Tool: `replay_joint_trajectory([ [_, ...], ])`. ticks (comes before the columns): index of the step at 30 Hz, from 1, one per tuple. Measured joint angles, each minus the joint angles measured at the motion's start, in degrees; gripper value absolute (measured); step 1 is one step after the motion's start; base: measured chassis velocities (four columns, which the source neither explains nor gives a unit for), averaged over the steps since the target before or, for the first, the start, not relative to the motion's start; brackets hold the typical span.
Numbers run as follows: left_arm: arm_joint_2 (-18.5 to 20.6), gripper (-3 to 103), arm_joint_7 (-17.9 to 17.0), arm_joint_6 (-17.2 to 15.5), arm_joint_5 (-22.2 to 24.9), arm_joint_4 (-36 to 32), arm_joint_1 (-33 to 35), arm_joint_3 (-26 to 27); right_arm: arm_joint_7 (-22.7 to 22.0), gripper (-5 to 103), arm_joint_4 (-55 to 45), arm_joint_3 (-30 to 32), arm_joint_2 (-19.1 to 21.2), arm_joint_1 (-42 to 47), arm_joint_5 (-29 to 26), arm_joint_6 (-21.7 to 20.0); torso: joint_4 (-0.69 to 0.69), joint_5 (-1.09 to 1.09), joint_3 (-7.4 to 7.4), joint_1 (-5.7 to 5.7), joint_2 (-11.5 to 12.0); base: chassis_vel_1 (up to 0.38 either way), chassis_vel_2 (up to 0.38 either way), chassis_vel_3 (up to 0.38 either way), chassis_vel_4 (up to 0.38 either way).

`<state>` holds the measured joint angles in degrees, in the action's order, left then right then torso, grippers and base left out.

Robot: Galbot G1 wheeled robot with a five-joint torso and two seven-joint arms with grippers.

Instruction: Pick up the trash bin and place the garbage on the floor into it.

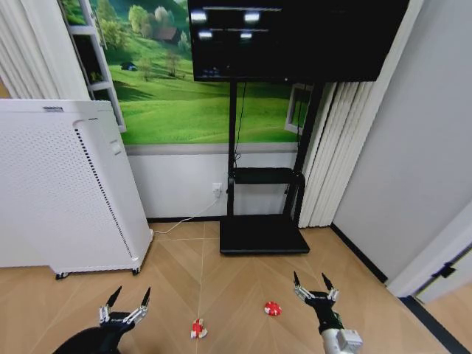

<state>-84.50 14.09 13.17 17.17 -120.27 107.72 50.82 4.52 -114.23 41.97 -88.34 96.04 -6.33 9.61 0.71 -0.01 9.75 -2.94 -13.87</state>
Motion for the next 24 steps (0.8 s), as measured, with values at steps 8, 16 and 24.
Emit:
replay_joint_trajectory([
  [8,-0.8,100,-10.5,-7.4,-2.8,0.9,2.2,2.9,0.1,100,1.2,0.5,-0.1,-0.3,-0.2,0.5,0.01,0.0,-0.07,0.01,0.1,0.0,0.0,0.0,0.0],
  [16,0.9,100,-22.3,-27.7,16.6,-5.7,17.8,9.5,0.2,100,2.9,2.1,0.1,-0.8,-1.2,1.2,-0.01,0.01,0.1,-0.08,-0.2,0.0,0.0,0.0,0.0],
  [24,-0.7,98,-21.6,-26.0,19.0,0.5,16.7,7.0,0.2,100,4.1,2.2,0.5,-1.6,-1.6,1.4,0.0,-0.01,0.19,-0.12,-0.3,0.0,0.0,0.0,0.0],
])
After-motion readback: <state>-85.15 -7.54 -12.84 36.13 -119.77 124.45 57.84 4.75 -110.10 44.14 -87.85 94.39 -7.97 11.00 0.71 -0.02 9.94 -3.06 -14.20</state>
